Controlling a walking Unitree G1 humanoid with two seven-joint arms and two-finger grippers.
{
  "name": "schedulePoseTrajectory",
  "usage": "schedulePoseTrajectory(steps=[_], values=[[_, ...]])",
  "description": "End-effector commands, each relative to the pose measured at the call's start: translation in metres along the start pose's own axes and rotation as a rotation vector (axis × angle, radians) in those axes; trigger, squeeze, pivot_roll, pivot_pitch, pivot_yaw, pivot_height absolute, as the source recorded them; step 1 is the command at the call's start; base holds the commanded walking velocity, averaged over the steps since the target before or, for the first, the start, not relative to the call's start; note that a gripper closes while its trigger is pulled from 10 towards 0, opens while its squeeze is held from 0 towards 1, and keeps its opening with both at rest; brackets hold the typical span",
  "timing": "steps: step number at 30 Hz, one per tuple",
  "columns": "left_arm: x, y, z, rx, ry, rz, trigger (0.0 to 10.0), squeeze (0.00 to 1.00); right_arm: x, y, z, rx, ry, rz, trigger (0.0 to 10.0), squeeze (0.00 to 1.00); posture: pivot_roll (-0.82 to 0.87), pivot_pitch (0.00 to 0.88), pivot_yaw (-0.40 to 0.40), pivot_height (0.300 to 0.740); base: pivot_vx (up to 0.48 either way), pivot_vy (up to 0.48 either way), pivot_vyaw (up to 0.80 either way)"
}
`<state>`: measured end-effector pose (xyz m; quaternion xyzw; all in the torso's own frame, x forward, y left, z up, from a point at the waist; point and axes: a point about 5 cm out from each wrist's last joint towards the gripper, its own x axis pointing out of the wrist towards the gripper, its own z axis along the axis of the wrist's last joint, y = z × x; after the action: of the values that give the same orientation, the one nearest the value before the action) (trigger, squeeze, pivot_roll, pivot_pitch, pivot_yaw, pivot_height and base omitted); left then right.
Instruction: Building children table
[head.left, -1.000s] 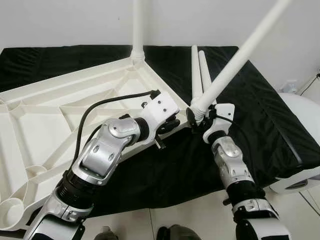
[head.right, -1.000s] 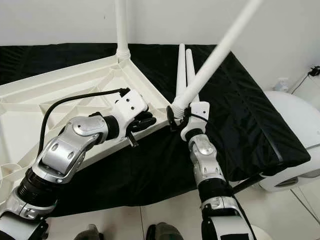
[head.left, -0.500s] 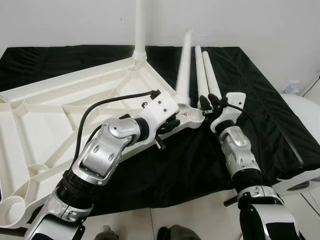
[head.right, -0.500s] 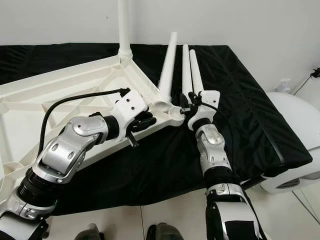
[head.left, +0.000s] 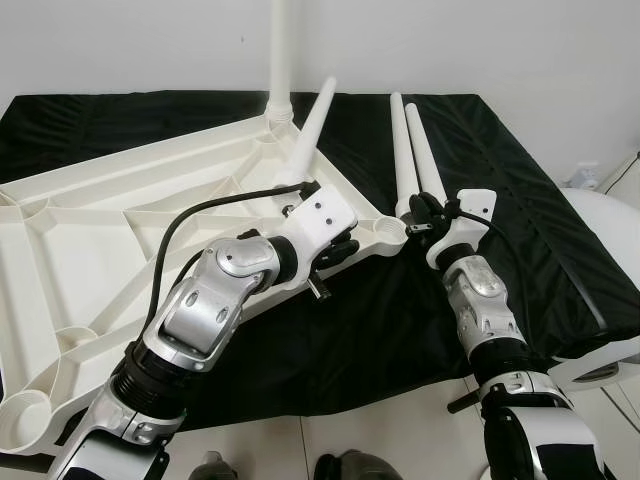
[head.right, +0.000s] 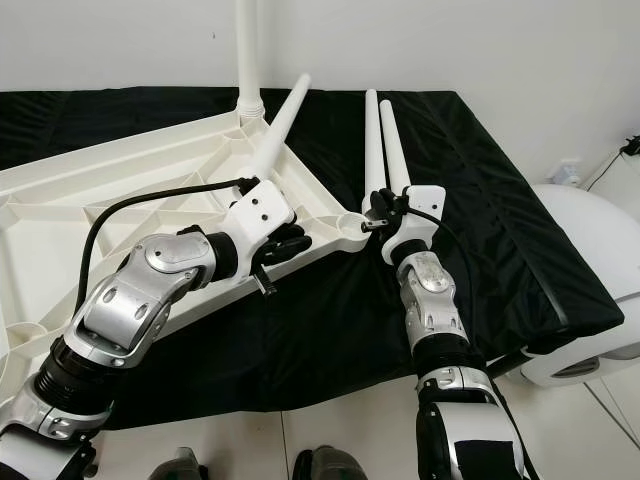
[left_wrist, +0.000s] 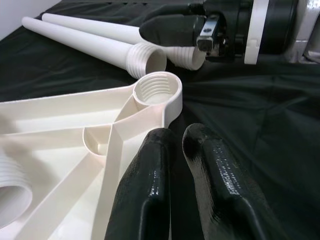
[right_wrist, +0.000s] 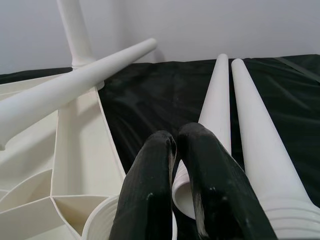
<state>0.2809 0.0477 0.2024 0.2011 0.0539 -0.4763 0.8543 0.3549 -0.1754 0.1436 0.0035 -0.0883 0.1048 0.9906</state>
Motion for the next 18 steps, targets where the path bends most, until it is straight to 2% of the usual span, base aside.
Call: schedulePoseTrajectory(steps=[1,18], values=[[0.001,-0.001,-0.002,0.01,0.011,0.021,10.0,0.0,-0.001,-0.002,0.0,0.003,-0.01,-0.014,10.0,0.0,0.02,0.034,-0.069,0.74,0.0,0.0,0.0],[0.001,0.005,-0.019,-0.005,0.07,0.068,10.0,0.0,0.0,0.006,0.018,0.04,-0.09,0.019,10.0,0.0,0.02,0.047,-0.067,0.74,0.0,0.0,0.0]])
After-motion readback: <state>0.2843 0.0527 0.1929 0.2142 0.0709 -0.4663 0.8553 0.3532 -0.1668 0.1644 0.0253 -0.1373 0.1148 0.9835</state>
